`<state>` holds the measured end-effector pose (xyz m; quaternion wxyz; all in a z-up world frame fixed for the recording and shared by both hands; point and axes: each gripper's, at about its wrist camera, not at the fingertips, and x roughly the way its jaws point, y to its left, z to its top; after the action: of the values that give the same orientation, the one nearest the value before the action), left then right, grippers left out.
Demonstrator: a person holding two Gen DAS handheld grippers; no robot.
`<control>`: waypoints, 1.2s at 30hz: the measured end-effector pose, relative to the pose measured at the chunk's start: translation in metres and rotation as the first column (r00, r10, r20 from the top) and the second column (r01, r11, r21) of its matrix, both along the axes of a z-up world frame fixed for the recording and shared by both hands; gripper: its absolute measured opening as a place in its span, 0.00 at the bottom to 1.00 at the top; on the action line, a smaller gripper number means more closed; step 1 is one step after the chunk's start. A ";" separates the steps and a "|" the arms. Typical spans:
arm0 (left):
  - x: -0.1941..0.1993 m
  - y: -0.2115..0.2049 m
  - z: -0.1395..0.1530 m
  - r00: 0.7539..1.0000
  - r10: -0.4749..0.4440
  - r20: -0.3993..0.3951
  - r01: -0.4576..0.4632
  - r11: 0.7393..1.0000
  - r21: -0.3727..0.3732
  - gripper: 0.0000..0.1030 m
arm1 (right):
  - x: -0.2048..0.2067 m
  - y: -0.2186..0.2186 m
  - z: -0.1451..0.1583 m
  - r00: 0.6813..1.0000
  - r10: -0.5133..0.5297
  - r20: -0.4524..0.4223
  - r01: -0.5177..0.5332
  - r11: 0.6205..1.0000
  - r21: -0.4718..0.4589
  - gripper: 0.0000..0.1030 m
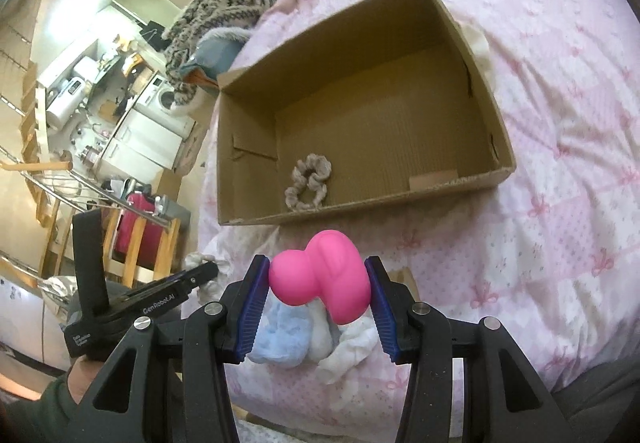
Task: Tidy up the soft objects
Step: 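Carry the pink toy in the right tool into the box while the left tool carries the white scrunchie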
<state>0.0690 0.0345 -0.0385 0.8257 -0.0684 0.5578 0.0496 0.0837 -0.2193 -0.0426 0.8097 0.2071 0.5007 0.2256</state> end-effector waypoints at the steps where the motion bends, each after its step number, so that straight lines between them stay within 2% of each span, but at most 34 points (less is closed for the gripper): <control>1: 0.000 0.000 0.001 1.000 0.000 0.004 0.000 1.000 0.006 0.13 | 0.000 0.000 0.001 1.000 0.000 0.004 0.000 1.000 0.001 0.50; 6: 0.000 0.000 0.011 0.999 0.009 0.034 -0.009 1.000 0.011 0.13 | -0.001 -0.003 0.008 1.000 -0.001 0.023 0.001 1.000 0.017 0.50; 15: 0.017 -0.002 0.060 0.985 -0.013 0.173 0.008 1.000 0.030 0.13 | 0.007 -0.030 0.050 0.991 -0.060 0.119 0.053 0.997 0.059 0.50; 25: 0.057 -0.015 0.089 0.963 -0.060 0.264 0.046 0.997 0.062 0.13 | 0.049 -0.039 0.079 0.975 -0.084 0.205 0.084 0.996 0.010 0.50; 30: 0.075 -0.029 0.091 0.948 -0.092 0.303 0.072 0.994 0.078 0.13 | 0.070 -0.039 0.067 0.974 -0.105 0.200 0.111 0.994 -0.018 0.50; 36: 0.091 -0.046 0.070 0.938 -0.141 0.318 0.126 0.990 0.067 0.13 | 0.081 -0.037 0.035 0.985 -0.118 0.128 0.125 0.991 -0.043 0.50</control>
<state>0.1601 -0.0117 0.0319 0.9083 -0.0188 0.4178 -0.0055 0.1643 -0.2566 -0.0075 0.8568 0.2021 0.4407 0.1756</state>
